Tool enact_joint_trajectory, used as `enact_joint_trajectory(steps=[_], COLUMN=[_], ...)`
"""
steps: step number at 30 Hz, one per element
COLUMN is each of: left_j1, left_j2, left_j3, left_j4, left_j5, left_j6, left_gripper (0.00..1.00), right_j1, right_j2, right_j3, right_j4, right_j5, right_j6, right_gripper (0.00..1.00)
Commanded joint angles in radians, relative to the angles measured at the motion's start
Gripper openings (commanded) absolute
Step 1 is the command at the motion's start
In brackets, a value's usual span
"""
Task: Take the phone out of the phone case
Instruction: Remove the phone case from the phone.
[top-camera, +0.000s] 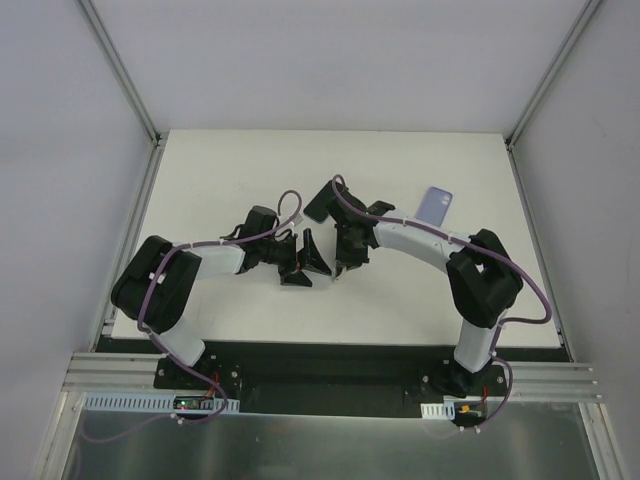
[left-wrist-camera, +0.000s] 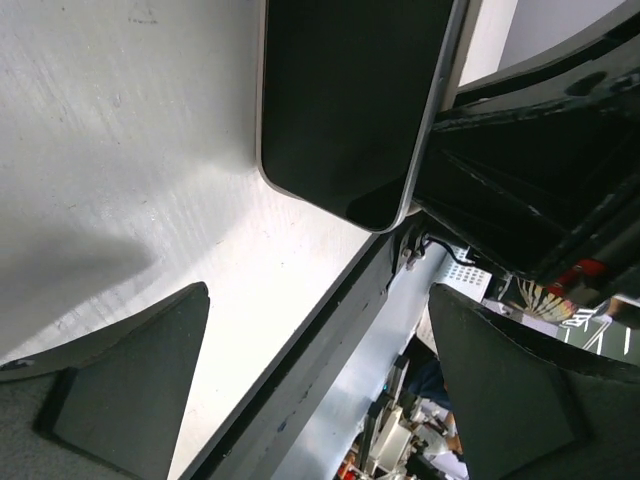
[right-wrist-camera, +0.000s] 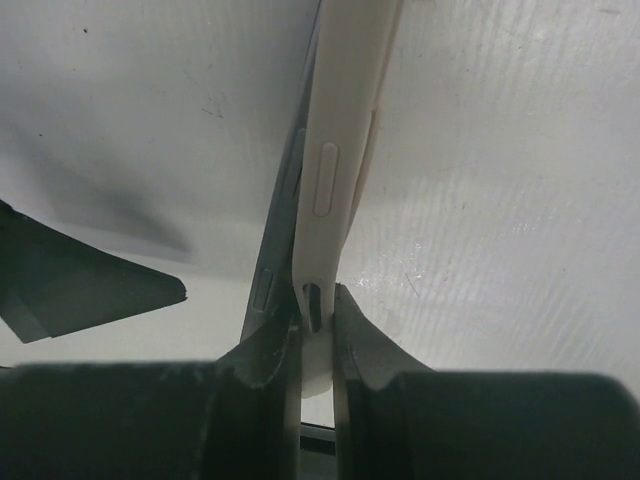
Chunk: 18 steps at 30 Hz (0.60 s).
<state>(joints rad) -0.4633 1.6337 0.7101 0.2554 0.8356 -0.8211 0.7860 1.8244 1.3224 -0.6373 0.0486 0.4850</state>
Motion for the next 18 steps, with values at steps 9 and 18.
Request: enact_joint_trajectory(steps=[9, 18], left_j1=[-0.003, -0.017], left_j2=[0.055, 0.101], left_j3=[0.011, 0.083], left_j4=[0.058, 0.065], left_j5=[-0.041, -0.138], left_j6=[0.082, 0.117], left_gripper=[0.82, 0.68], right_j1=[0.013, 0.012], right_j2=[0.127, 0.099], right_j3=[-0.040, -0.074], right_j4=[0.218, 0.234], right_j5=[-0.190, -0.194], right_j6=[0.046, 0.044], right_gripper=[0.01, 0.01])
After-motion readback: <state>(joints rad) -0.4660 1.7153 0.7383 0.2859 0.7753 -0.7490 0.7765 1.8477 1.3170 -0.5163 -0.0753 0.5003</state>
